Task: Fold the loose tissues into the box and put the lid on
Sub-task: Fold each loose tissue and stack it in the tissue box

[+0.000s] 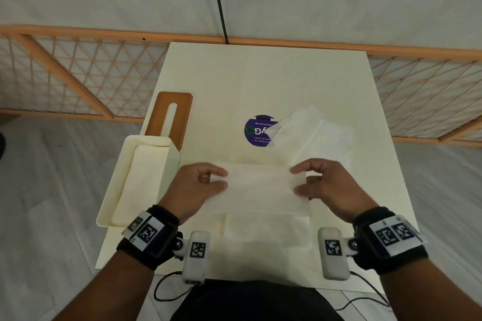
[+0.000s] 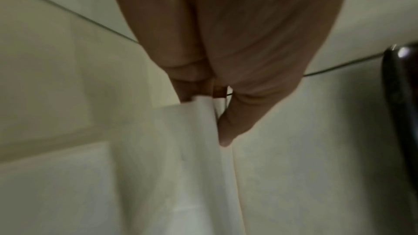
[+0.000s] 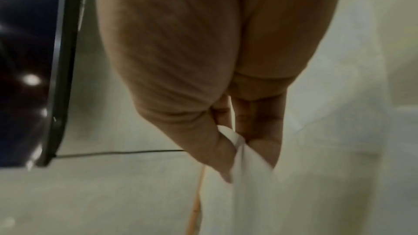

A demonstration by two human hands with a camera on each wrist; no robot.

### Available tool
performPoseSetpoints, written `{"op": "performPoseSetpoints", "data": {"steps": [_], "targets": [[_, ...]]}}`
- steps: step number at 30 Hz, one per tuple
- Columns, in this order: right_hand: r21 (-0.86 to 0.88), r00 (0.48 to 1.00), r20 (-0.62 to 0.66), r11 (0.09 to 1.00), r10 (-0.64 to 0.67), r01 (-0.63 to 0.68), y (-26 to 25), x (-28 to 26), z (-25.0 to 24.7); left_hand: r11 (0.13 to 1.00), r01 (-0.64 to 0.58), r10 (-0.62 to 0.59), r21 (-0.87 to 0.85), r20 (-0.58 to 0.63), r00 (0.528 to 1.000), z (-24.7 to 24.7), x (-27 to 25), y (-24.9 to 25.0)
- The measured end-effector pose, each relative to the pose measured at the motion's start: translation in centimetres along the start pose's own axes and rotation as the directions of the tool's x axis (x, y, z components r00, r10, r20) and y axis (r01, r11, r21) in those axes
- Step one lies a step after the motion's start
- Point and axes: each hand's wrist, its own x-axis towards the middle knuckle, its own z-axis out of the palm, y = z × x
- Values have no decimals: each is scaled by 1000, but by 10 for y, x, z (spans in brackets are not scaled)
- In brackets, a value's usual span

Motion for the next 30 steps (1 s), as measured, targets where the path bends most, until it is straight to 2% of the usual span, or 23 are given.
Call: {"op": "performPoseSetpoints", "data": {"steps": [3,5,7,13,21,25,30], "targets": [[-215,996,-25,973,82,-86,32,-1,4,970,70,-81,234,36,996,13,0,-33],[-381,992,-52,916,116,-127,55,-1,6,910,54,-82,410,52,995,26,0,-52],[-491,990,-74,860,122,-143,71,-2,10,857,51,-93,513,57,994,38,-1,-69],[-537,987,-147,834,58,-128,98,0,21,842,60,-63,536,-14,998,54,-1,-91],[-586,985,-169,807,-41,-67,114,2,18,849,99,-63,520,-86,994,55,1,-98],[-604,987,-147,785,59,-137,119,5,13,823,124,-117,554,-49,992,55,7,-94],[-524,972,-227,833,64,-177,114,11,2,804,131,-39,580,-168,985,57,51,-54]]}}
